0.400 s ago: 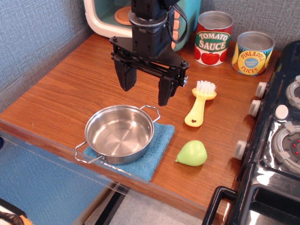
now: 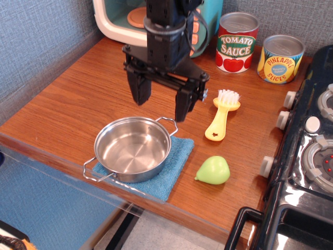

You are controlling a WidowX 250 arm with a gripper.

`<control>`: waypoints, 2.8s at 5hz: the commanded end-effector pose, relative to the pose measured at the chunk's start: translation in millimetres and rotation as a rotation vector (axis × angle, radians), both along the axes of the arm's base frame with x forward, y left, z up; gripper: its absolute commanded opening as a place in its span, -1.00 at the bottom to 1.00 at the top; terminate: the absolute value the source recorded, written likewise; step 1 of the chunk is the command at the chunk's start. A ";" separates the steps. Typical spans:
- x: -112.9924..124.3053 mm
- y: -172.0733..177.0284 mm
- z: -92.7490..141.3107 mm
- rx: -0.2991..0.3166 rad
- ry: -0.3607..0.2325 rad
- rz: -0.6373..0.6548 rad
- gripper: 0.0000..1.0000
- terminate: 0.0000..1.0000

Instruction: Move the pot and drop below microwave

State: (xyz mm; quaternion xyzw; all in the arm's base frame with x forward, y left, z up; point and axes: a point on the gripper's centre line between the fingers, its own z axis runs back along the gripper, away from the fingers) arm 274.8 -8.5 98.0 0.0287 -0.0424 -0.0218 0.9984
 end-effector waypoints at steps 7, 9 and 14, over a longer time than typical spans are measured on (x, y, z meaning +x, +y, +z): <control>-19.5 92.4 -85.8 -0.075 0.067 0.087 -1.00 -1.00; -18.0 63.4 -32.7 -0.117 0.002 0.038 -1.00 -1.00; 80.5 200.3 -38.2 -0.079 -0.060 0.429 -1.00 -1.00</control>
